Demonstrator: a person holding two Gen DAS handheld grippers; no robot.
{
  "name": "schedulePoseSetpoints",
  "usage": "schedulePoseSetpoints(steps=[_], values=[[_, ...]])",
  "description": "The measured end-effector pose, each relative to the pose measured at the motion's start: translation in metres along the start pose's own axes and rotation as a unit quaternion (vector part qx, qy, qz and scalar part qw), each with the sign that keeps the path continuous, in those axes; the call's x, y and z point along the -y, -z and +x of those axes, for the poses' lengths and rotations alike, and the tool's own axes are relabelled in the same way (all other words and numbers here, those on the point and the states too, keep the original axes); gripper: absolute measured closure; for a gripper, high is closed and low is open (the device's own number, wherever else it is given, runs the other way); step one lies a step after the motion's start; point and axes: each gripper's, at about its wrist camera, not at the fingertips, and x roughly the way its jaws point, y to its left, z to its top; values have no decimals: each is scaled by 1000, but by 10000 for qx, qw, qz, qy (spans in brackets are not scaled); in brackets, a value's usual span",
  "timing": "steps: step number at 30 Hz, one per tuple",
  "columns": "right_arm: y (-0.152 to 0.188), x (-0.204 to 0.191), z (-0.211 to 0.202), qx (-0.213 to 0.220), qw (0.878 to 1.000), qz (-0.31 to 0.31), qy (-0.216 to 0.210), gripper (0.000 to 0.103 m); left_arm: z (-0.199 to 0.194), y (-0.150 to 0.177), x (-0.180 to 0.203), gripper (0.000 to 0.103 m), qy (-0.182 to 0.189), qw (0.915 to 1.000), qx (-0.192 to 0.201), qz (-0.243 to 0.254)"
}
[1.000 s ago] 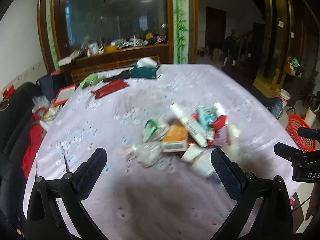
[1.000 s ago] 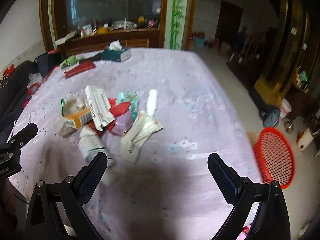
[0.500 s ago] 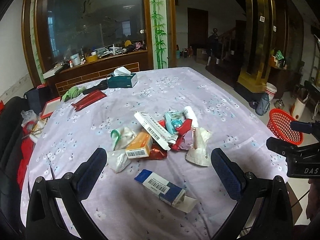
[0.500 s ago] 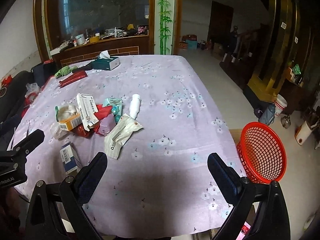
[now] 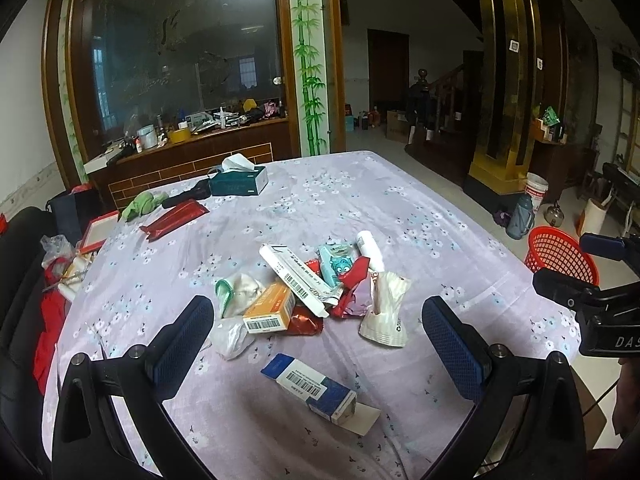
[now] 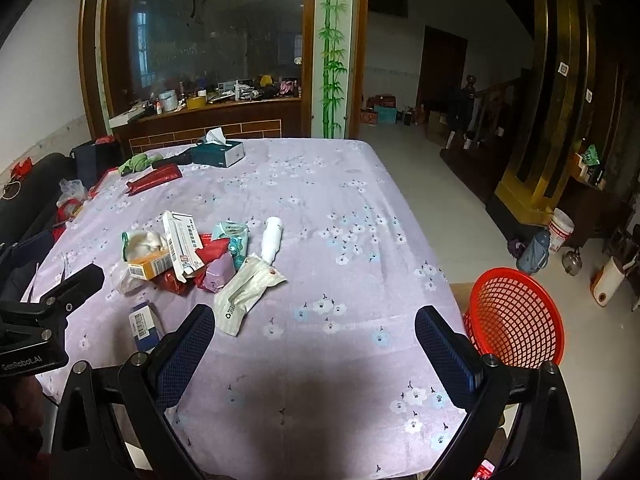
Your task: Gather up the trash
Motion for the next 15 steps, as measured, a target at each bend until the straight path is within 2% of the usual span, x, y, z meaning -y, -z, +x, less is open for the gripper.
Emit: schedulePoseSetpoints(steps=[15], values=[[5, 9, 4, -117, 9999, 48, -56, 2, 0, 1, 5, 0, 32, 10000, -79, 4]])
